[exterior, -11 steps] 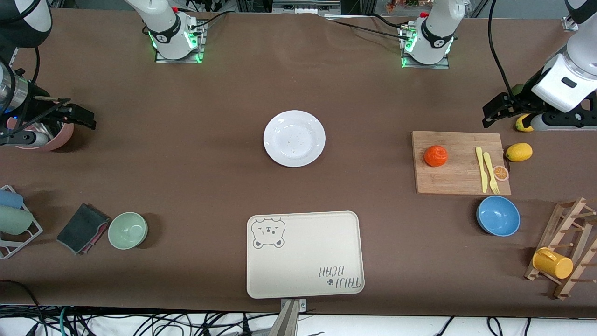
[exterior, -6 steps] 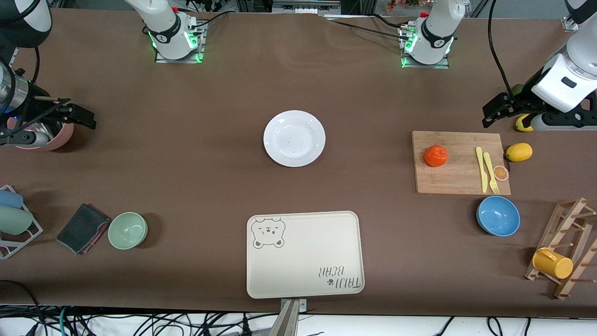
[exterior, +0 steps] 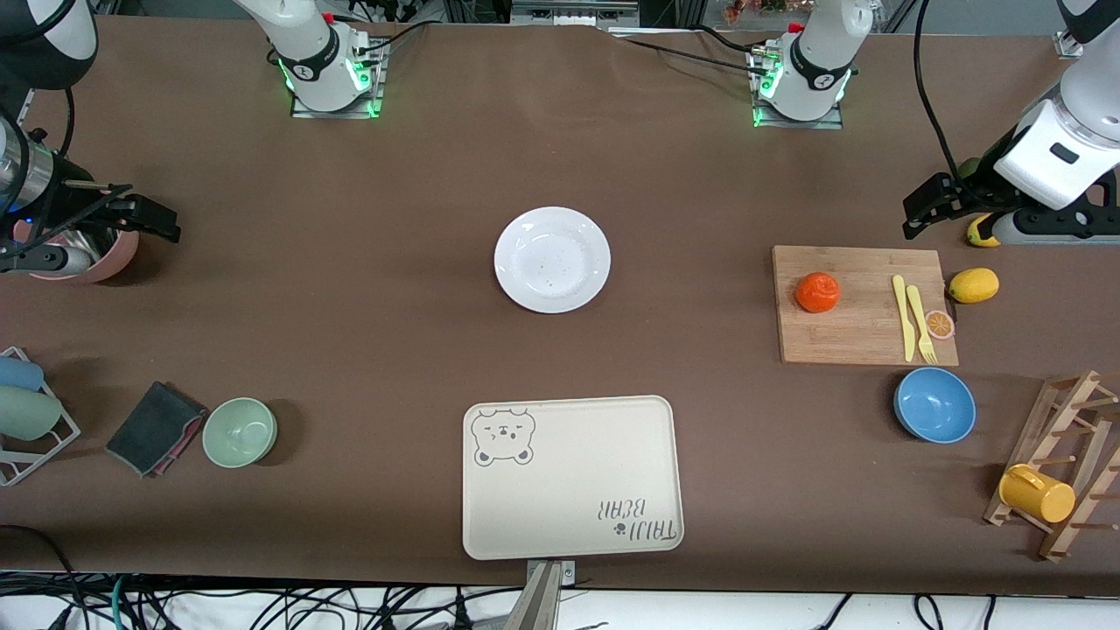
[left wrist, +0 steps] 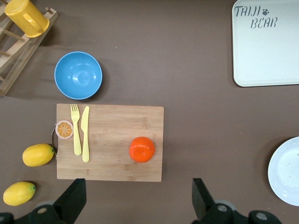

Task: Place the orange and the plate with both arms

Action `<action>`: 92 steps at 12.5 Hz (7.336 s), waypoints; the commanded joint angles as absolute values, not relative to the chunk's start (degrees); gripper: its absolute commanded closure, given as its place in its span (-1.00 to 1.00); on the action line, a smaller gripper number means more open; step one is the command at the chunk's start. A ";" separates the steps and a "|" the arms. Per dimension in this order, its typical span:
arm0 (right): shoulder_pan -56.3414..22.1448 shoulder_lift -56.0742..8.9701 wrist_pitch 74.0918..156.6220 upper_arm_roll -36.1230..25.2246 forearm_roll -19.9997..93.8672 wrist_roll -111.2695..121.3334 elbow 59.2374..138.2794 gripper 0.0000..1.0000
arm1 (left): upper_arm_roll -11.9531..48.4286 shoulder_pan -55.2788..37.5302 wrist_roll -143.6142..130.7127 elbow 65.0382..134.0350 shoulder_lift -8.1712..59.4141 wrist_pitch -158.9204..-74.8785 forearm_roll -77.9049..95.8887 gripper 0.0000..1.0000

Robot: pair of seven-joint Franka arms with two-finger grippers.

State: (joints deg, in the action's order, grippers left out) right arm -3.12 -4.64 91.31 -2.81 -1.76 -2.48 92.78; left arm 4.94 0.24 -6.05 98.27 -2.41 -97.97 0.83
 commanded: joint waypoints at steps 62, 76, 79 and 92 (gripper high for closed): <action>-2.99 -4.57 90.79 -2.72 -0.70 -2.99 92.37 -1.00 | 6.94 1.58 0.87 130.42 14.32 -140.34 -4.83 -1.00; -2.99 -4.57 90.79 -2.72 -0.70 -2.99 92.37 -1.00 | 7.03 2.37 1.76 131.05 18.02 -140.19 -9.14 0.45; -2.99 -4.57 90.79 -2.72 -0.70 -3.08 92.37 -1.00 | 7.12 1.85 2.29 127.46 15.39 -133.80 -9.05 0.64; -2.90 -4.75 90.79 -2.72 -0.62 -2.99 92.37 -1.00 | 22.24 -12.89 -39.51 93.36 28.28 -114.70 3.96 0.63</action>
